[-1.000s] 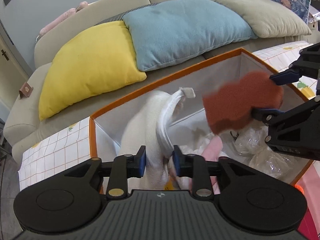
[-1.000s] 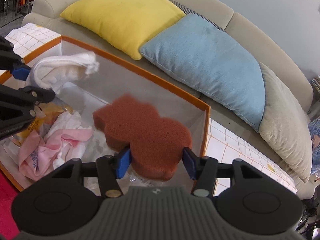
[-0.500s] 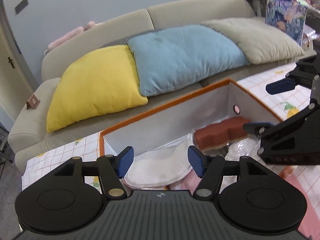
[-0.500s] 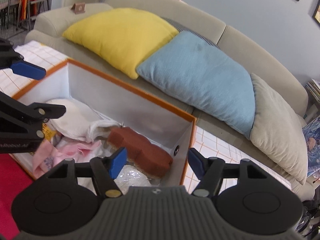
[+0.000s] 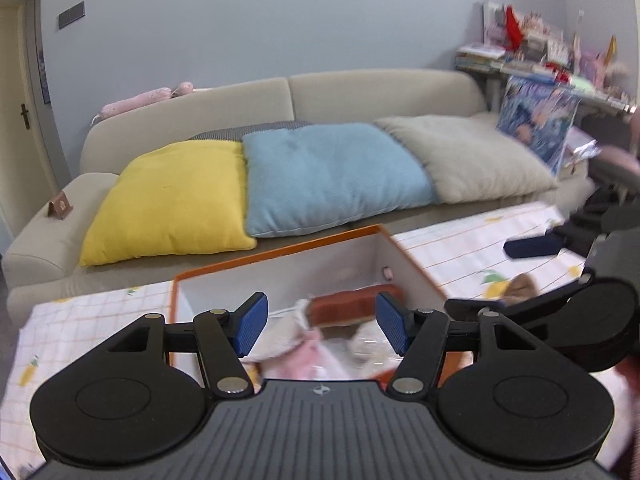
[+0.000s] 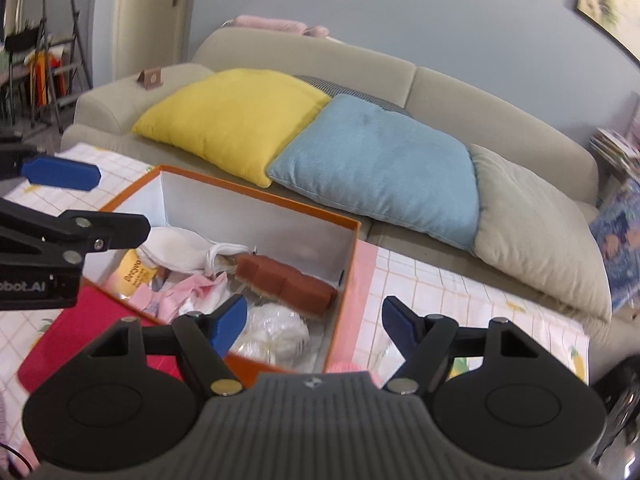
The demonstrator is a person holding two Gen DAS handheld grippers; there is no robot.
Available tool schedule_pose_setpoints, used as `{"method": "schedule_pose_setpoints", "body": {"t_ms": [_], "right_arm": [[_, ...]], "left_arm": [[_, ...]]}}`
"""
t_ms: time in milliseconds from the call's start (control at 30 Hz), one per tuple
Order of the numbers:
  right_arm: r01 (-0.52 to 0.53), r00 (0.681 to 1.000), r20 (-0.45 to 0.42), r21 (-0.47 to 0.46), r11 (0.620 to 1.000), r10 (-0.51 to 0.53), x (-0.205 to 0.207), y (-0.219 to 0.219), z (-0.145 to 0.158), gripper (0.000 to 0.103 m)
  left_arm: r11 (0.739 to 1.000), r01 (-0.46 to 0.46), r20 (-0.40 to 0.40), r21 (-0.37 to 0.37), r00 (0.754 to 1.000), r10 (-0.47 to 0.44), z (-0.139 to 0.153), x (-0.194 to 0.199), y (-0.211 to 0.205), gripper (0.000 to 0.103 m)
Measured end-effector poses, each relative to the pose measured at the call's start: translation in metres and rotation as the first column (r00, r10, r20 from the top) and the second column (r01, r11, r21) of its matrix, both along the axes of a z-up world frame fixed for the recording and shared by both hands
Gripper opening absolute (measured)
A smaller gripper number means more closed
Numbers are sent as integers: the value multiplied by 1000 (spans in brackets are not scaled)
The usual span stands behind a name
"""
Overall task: Organize soft objects
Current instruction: 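Move both open tools back toward the brown towel and orange crochet ball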
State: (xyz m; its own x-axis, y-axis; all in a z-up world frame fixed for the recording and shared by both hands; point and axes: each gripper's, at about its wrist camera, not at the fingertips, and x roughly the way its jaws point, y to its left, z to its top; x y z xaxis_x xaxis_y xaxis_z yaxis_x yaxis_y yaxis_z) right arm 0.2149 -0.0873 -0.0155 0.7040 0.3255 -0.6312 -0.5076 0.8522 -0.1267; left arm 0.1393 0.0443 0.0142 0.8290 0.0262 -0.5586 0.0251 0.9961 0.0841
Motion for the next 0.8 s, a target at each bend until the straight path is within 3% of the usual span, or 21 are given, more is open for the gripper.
{"method": "schedule_pose_setpoints", "body": {"t_ms": [233,500,667,800], "right_arm": [[103,995,7,71,992,-104,-47,-44,-11,74],[219,975,-58,79,973,-215,-85,-85,-44,73],[244,968,-57,19,970,-243,-93,-100,-64,73],[274,960,-60,26,961,-272,-89,-111,-73,73]], "left_arm": [[998,-20,16,-60,1000,21,-13,-37,-28,73],[989,-51,-44,-142,998,46,-48,-61,-70,73],[994,-64,-105,-87,993,54,-70,-63,-93,73],[991,-101,-129,-86,988,89,-82,-61,-100,73]]}}
